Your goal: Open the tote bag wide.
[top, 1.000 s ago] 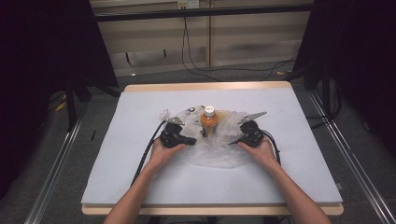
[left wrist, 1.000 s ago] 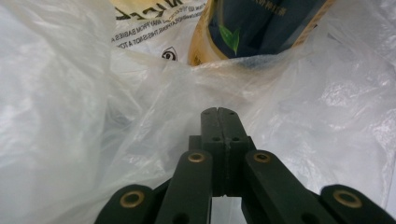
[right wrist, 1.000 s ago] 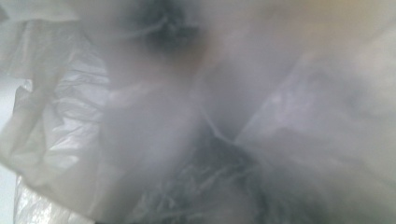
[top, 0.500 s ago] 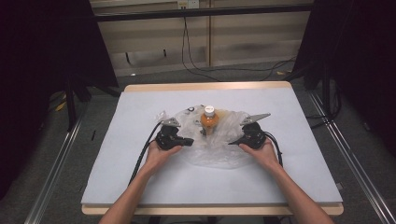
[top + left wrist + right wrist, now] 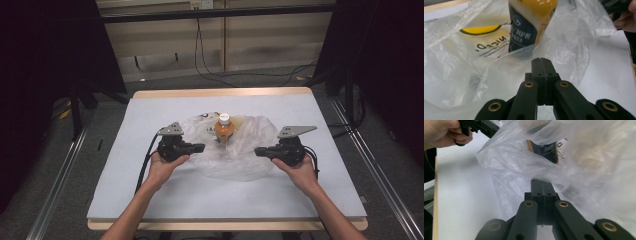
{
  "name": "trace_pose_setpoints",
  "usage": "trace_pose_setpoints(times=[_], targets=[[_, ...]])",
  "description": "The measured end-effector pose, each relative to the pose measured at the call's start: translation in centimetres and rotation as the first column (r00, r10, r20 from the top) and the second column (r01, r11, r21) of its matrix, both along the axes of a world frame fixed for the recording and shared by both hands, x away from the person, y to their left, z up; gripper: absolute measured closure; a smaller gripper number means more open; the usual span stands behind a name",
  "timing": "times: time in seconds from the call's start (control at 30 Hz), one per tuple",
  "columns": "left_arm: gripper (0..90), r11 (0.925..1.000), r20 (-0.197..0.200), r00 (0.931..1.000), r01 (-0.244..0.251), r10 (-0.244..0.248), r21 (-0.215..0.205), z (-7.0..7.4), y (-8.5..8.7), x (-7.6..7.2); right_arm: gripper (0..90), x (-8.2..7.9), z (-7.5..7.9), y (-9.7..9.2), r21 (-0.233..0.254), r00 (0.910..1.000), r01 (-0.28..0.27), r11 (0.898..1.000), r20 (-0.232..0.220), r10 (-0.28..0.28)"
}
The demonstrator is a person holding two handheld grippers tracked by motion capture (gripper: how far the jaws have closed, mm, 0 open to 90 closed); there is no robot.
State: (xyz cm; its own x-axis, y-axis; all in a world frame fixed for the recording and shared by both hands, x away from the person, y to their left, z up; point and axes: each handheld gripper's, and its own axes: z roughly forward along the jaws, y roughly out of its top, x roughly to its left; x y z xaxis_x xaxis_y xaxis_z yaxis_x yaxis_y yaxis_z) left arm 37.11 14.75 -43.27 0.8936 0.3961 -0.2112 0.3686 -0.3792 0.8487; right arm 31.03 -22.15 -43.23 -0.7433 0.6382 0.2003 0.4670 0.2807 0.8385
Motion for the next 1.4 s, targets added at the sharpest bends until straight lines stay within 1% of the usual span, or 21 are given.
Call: trace_pose_setpoints(times=[0.03,0.13,0.23,0.33,0.37,0.43,0.53,0.6,0.63,0.67,0.7,0.73,0.8,0.83,0.93,1.03,1.13,1.17,1.2,1.27,1.4], targets=[[90.0,1.0000,0.005,1.0000,0.006,-0.006,0.001,0.2,0.0,0.0,90.0,-0.2,0.1,-0.3,0.012,1.0000,0.005,1.000,0.000,-0.005],[90.0,0.9999,0.019,0.9998,0.006,-0.006,-0.010,0.9,0.2,-0.4,90.0,-0.7,0.7,-1.1,0.019,0.9997,0.019,1.000,0.014,-0.019],[90.0,0.9993,0.038,0.9993,-0.001,0.002,-0.037,1.7,0.5,-0.6,90.0,-1.1,1.6,-1.8,0.022,0.9987,0.039,0.999,0.032,-0.040],[90.0,0.9991,0.056,0.9983,-0.009,0.011,-0.041,2.5,0.6,-0.3,90.0,-1.0,2.5,-2.3,0.028,0.9975,0.052,0.998,0.046,-0.053],[90.0,0.9989,0.059,0.9980,-0.020,0.023,-0.043,2.7,0.4,-0.2,90.0,-0.7,2.8,-2.2,0.029,0.9970,0.056,0.998,0.053,-0.057],[90.0,0.9990,0.066,0.9977,-0.014,0.016,-0.044,3.2,-0.5,0.3,90.0,0.1,3.7,-1.8,0.045,0.9959,0.054,0.998,0.071,-0.057],[90.0,0.9999,0.071,0.9974,-0.013,0.014,-0.006,3.3,-1.8,1.4,90.0,1.8,5.2,-0.5,0.065,0.9945,0.039,0.997,0.095,-0.045],[90.0,0.9995,0.044,0.9985,-0.031,0.031,0.006,2.7,-2.4,2.7,90.0,3.3,6.0,0.7,0.073,0.9938,0.023,0.997,0.107,-0.031],[90.0,0.9986,0.023,0.9987,-0.046,0.045,0.028,2.0,-2.6,3.5,90.0,3.9,6.2,1.2,0.075,0.9933,0.017,0.997,0.113,-0.026],[90.0,0.9986,0.023,0.9987,-0.046,0.045,0.028,2.0,-2.6,3.5,90.0,3.9,6.2,1.2,0.075,0.9933,0.017,0.997,0.113,-0.026],[90.0,0.9980,0.011,0.9987,-0.049,0.049,0.039,1.5,-2.7,4.0,90.0,4.7,6.2,1.9,0.085,0.9937,0.007,0.996,0.111,-0.017],[90.0,0.9966,0.004,0.9981,-0.062,0.061,0.055,1.0,-2.8,4.3,90.0,5.3,6.0,2.4,0.076,0.9945,0.004,0.997,0.104,-0.012],[90.0,0.9958,-0.029,0.9972,-0.067,0.068,0.062,-0.1,-2.8,4.9,90.0,6.4,5.0,3.2,0.054,0.9966,0.003,0.999,0.082,-0.007],[90.0,0.9955,-0.042,0.9964,-0.071,0.074,0.063,-0.7,-2.9,5.1,90.0,6.8,4.3,3.5,0.049,0.9981,0.003,0.999,0.062,-0.006],[90.0,0.9925,-0.065,0.9956,-0.060,0.067,0.106,-2.1,-2.6,5.1,90.0,7.7,1.9,3.9,0.012,0.9998,0.018,1.000,0.012,-0.018],[90.0,0.9893,-0.089,0.9923,-0.075,0.086,0.125,-3.5,-2.0,5.2,90.0,8.3,-0.5,3.0,-0.028,0.9980,0.049,0.998,-0.038,-0.050],[90.0,0.9858,-0.113,0.9885,-0.084,0.101,0.145,-4.7,-1.4,5.3,90.0,8.7,-2.4,1.9,-0.052,0.9925,0.082,0.995,-0.087,-0.086],[90.0,0.9840,-0.110,0.9884,-0.087,0.105,0.156,-4.9,-1.3,5.3,90.0,8.8,-2.9,1.7,-0.060,0.9904,0.088,0.994,-0.102,-0.093],[90.0,0.9848,-0.118,0.9869,-0.092,0.110,0.147,-5.1,-1.2,5.2,90.0,8.9,-3.4,1.5,-0.070,0.9888,0.094,0.993,-0.110,-0.101],[90.0,0.9817,-0.113,0.9881,-0.084,0.105,0.171,-5.3,-1.1,5.1,90.0,8.9,-4.2,1.1,-0.090,0.9870,0.096,0.991,-0.121,-0.107],[90.0,0.9808,-0.119,0.9881,-0.075,0.098,0.180,-5.6,-0.6,5.0,90.0,8.7,-5.3,0.5,-0.119,0.9838,0.103,0.988,-0.134,-0.118]])
